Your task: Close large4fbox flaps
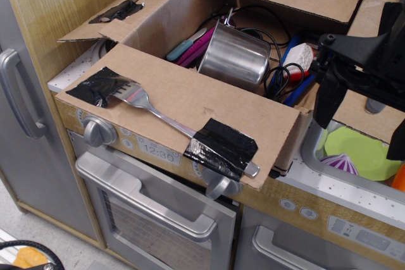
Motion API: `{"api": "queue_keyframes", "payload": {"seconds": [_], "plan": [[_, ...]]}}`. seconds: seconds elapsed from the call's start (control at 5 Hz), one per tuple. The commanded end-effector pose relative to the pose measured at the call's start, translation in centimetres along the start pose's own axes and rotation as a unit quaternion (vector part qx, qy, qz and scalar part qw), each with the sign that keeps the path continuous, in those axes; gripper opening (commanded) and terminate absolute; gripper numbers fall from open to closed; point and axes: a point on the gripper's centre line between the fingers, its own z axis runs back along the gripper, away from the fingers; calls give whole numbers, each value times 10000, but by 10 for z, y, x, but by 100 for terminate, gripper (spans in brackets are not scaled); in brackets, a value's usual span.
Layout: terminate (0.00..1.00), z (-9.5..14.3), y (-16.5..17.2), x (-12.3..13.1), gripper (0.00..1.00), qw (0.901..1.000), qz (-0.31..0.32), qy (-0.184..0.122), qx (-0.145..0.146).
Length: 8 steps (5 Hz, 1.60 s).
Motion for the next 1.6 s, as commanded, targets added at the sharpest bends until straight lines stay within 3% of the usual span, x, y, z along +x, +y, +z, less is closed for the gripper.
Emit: {"api": "queue_keyframes", "payload": {"seconds": [0.0, 0.2, 0.4, 0.6, 1.0, 1.4], "plan": [[0, 0, 0, 0, 100, 10000, 0, 0, 0], [0, -17, -4, -10, 100, 9995, 196, 8, -247], [0, -30, -9, -25, 100, 9991, 390, 1, -179], [0, -49, -10, -33, 100, 9984, 469, -211, -238], [0, -79, -4, -37, 100, 9917, 365, -1059, 636], [0, -75, 18, -36, 100, 9818, 247, -1260, 1398]]}}
